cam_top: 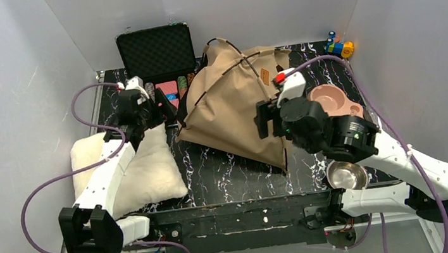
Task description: Set up the pet tent
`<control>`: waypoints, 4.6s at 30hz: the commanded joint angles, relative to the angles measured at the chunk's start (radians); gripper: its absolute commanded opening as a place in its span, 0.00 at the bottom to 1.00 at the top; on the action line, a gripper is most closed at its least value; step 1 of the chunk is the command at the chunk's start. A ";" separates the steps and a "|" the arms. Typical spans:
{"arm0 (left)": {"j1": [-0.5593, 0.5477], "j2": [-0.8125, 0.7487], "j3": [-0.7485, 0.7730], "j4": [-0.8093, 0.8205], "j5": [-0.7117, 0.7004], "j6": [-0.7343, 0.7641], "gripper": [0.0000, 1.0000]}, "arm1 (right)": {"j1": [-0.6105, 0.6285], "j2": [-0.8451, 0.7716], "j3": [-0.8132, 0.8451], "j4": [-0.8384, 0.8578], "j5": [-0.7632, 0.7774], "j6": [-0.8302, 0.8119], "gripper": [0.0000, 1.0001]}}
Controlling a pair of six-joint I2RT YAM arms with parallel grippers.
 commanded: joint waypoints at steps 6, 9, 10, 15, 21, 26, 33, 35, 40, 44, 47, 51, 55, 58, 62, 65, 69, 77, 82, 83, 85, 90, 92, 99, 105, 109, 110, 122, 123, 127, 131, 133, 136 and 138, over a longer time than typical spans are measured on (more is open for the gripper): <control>0.003 -0.179 0.190 -0.171 -0.164 0.219 0.98 | -0.249 -0.117 -0.166 0.003 -0.115 -0.020 0.87; 0.002 -0.203 0.197 -0.196 -0.090 0.218 0.98 | -0.321 -0.120 -0.259 0.077 -0.163 -0.052 0.86; 0.001 -0.213 0.191 -0.198 -0.085 0.220 0.98 | -0.343 -0.119 -0.290 0.102 -0.167 -0.064 0.85; 0.003 -0.273 0.113 -0.147 -0.108 0.263 0.98 | -0.445 -0.103 -0.391 0.253 -0.302 -0.130 0.66; 0.003 -0.407 -0.080 0.018 -0.242 0.282 0.98 | -0.452 -0.051 -0.325 0.270 -0.385 -0.157 0.01; 0.003 -0.489 -0.138 0.046 -0.320 0.316 0.98 | -0.410 -0.034 -0.221 0.158 -0.210 0.010 0.01; 0.003 -0.522 -0.140 0.023 -0.337 0.296 0.98 | -0.151 0.145 -0.042 0.136 0.228 0.144 0.01; 0.003 -0.528 -0.141 0.023 -0.326 0.292 0.98 | -0.115 0.255 0.042 0.134 0.281 0.154 0.01; 0.003 -0.541 -0.152 0.027 -0.294 0.286 0.98 | -0.082 0.548 0.373 0.020 0.205 0.191 0.22; 0.003 -0.535 -0.159 0.045 -0.211 0.291 0.98 | -0.046 0.651 0.521 -0.005 0.072 0.120 0.72; 0.004 -0.518 -0.162 0.069 -0.075 0.305 1.00 | -0.035 0.601 0.503 0.017 -0.069 0.060 0.78; -0.001 -0.455 -0.161 0.112 0.175 0.297 0.99 | -0.058 0.449 0.384 0.045 -0.154 -0.021 0.81; -0.084 -0.377 -0.148 0.147 0.287 0.260 0.99 | -0.194 0.341 0.317 -0.019 -0.270 -0.052 0.81; -0.232 -0.323 -0.107 0.151 0.255 0.259 0.99 | -0.314 0.266 0.252 -0.027 -0.302 -0.072 0.81; -0.384 -0.230 -0.049 0.180 0.222 0.211 0.99 | -0.467 0.172 0.176 -0.009 -0.354 -0.076 0.81; -0.476 -0.137 0.003 0.205 0.193 0.203 0.99 | -0.527 0.107 0.127 -0.001 -0.348 -0.074 0.81; -0.531 -0.016 0.075 0.200 0.160 0.217 0.99 | -0.576 0.004 0.042 0.011 -0.344 -0.055 0.82; -0.568 0.135 0.201 0.130 0.106 0.346 0.40 | -0.586 -0.157 -0.089 -0.005 -0.316 -0.053 0.81; -0.565 0.119 0.290 0.037 0.079 0.479 0.00 | -0.586 -0.192 -0.051 -0.068 -0.345 -0.122 0.82; -0.562 0.102 0.299 0.018 0.081 0.520 0.00 | -0.586 -0.187 -0.027 -0.093 -0.372 -0.138 0.82; -0.539 0.073 0.337 -0.063 0.139 0.631 0.00 | -0.586 -0.163 0.029 -0.157 -0.407 -0.159 0.82; -0.417 0.013 0.414 -0.305 0.289 0.852 0.00 | -0.586 -0.114 0.140 -0.271 -0.415 -0.209 0.80; -0.342 -0.031 0.389 -0.322 0.347 0.906 0.00 | -0.586 -0.097 0.173 -0.308 -0.415 -0.235 0.80; -0.158 -0.219 0.214 -0.193 0.334 0.962 0.00 | -0.586 -0.036 0.200 -0.357 -0.398 -0.312 0.80; -0.091 -0.264 0.147 -0.144 0.424 0.963 0.00 | -0.585 -0.005 0.106 -0.272 -0.606 -0.349 0.80; -0.062 -0.278 0.108 -0.101 0.457 0.955 0.00 | -0.586 0.024 -0.011 -0.188 -0.599 -0.384 0.81; -0.057 -0.280 0.103 -0.096 0.470 0.950 0.00 | -0.586 0.043 -0.024 -0.190 -0.578 -0.384 0.81; -0.008 -0.312 0.072 -0.062 0.502 0.927 0.00 | -0.699 0.184 -0.216 0.082 -0.447 -0.438 0.81; -0.006 -0.315 0.070 -0.059 0.503 0.926 0.00 | -0.716 0.200 -0.230 0.108 -0.452 -0.456 0.81; 0.001 -0.329 0.062 -0.035 0.499 0.916 0.00 | -0.745 0.261 -0.221 0.144 -0.515 -0.481 0.46; 0.002 -0.309 0.093 -0.023 0.470 0.892 0.00 | -0.745 0.269 -0.108 0.069 -0.613 -0.468 0.05; 0.001 -0.276 0.145 -0.038 0.463 0.890 0.00 | -0.744 0.256 -0.047 0.031 -0.648 -0.457 0.01; 0.002 -0.228 0.242 -0.044 0.476 0.891 0.00 | -0.737 0.227 0.037 -0.030 -0.679 -0.435 0.01; 0.002 -0.192 0.297 -0.039 0.514 0.883 0.00 | -0.728 0.206 0.088 -0.081 -0.694 -0.395 0.01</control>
